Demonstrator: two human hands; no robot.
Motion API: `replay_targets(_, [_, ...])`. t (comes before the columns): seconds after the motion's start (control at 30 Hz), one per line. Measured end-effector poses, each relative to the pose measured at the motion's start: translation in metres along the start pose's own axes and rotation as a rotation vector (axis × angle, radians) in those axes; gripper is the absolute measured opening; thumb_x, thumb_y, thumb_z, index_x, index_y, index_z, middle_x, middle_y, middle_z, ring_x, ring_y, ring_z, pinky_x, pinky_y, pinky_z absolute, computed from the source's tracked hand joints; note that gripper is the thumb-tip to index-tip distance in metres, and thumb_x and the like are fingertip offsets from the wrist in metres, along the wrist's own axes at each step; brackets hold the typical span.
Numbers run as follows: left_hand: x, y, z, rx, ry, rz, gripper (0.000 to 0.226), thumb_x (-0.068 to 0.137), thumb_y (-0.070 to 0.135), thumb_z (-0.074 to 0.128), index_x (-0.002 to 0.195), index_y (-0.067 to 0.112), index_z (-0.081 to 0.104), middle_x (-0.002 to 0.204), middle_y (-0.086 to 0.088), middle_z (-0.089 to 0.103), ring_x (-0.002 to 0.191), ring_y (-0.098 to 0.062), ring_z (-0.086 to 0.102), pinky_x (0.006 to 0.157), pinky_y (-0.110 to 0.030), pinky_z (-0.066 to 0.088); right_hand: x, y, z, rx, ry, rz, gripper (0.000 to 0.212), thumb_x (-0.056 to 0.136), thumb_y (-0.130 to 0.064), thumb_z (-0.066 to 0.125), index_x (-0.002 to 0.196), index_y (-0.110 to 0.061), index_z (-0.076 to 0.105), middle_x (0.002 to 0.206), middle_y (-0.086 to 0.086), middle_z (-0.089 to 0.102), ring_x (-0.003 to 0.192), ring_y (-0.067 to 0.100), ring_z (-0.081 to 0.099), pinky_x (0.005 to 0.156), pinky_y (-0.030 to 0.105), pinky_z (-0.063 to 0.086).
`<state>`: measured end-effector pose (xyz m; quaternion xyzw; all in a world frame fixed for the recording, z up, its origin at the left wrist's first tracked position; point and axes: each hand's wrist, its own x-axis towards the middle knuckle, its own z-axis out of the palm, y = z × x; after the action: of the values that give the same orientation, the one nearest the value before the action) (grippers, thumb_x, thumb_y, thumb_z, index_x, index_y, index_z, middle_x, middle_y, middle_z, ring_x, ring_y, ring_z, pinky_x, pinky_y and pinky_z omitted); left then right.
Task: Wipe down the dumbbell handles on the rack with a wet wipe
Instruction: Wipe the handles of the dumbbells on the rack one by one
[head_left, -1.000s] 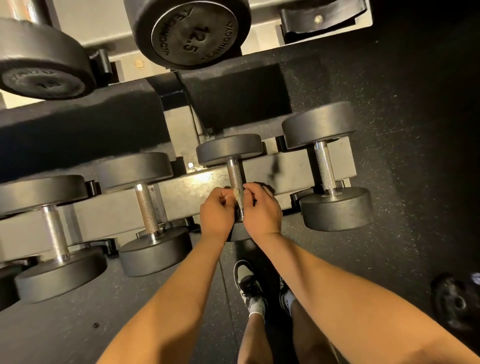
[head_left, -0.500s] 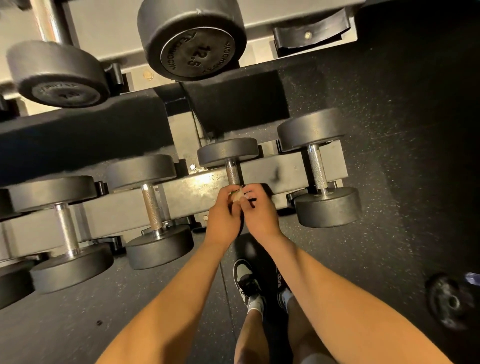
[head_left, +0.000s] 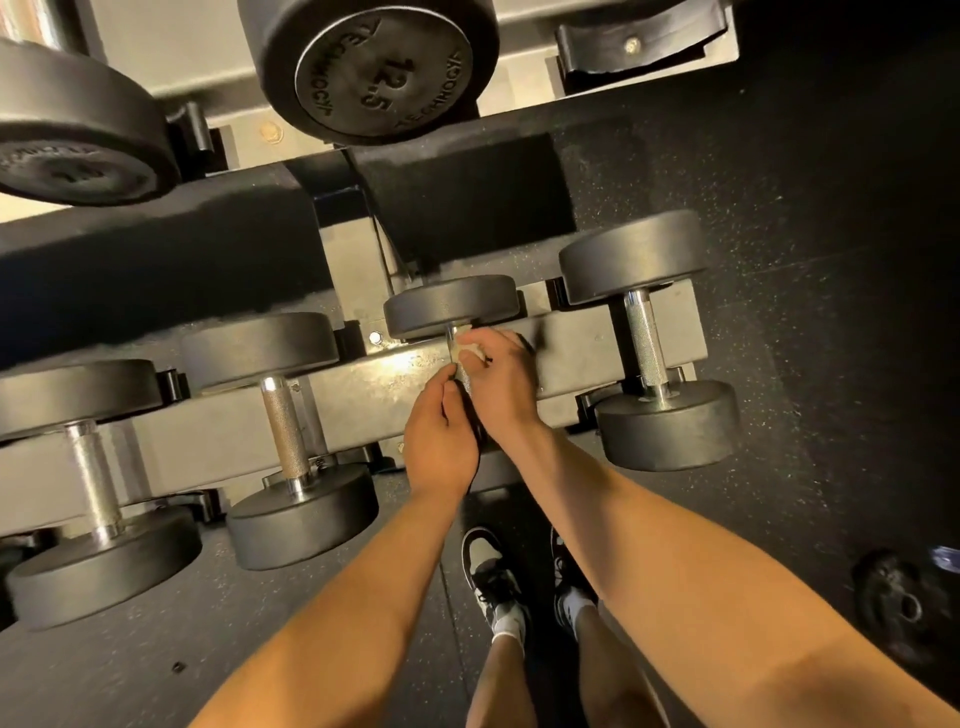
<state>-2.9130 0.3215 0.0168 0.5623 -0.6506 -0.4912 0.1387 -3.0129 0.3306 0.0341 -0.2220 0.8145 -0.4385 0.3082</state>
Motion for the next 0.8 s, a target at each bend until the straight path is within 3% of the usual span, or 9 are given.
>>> replay_targets(0.17, [-0.002, 0.007, 0.0, 0.049, -0.02, 0.01, 0.041, 0.11, 0.035, 0.03, 0.145, 0.031, 0.051, 0.141, 0.007, 0.058, 0.126, -0.009, 0.052, 0.107, -0.03, 0.042, -0.02, 0.012, -0.012, -0.174, -0.104, 0.032, 0.018, 0.095, -0.008, 0.058, 0.098, -0.013, 0.075, 0.096, 0.0, 0.071, 0.082, 0.009, 0.063, 0.06, 0.002, 0.041])
replay_targets(0.4, [0.0, 0.005, -0.001, 0.056, -0.002, 0.009, 0.042, 0.11, 0.034, 0.029, 0.146, 0.03, 0.05, 0.143, 0.007, 0.056, 0.128, -0.008, 0.051, 0.11, -0.028, 0.04, 0.01, -0.001, 0.002, -0.107, 0.02, 0.031, 0.017, 0.095, -0.011, 0.061, 0.106, -0.015, 0.072, 0.116, 0.003, 0.055, 0.102, 0.011, 0.054, 0.075, 0.0, 0.037])
replay_targets(0.7, [-0.003, 0.011, -0.002, 0.068, 0.0, -0.045, 0.04, 0.11, 0.033, 0.031, 0.146, 0.031, 0.049, 0.145, 0.004, 0.055, 0.128, -0.011, 0.051, 0.102, -0.022, 0.037, -0.017, 0.013, -0.007, -0.074, -0.027, 0.126, 0.02, 0.095, -0.005, 0.058, 0.11, -0.011, 0.071, 0.11, 0.001, 0.067, 0.097, 0.011, 0.062, 0.071, 0.001, 0.041])
replay_targets(0.8, [-0.003, 0.013, -0.003, 0.065, -0.013, -0.042, 0.041, 0.11, 0.034, 0.03, 0.147, 0.031, 0.049, 0.145, 0.005, 0.054, 0.127, -0.01, 0.051, 0.101, -0.023, 0.037, 0.0, -0.002, 0.0, -0.012, 0.023, 0.083, 0.022, 0.096, -0.009, 0.058, 0.113, -0.014, 0.07, 0.115, 0.003, 0.061, 0.103, 0.014, 0.058, 0.086, 0.012, 0.046])
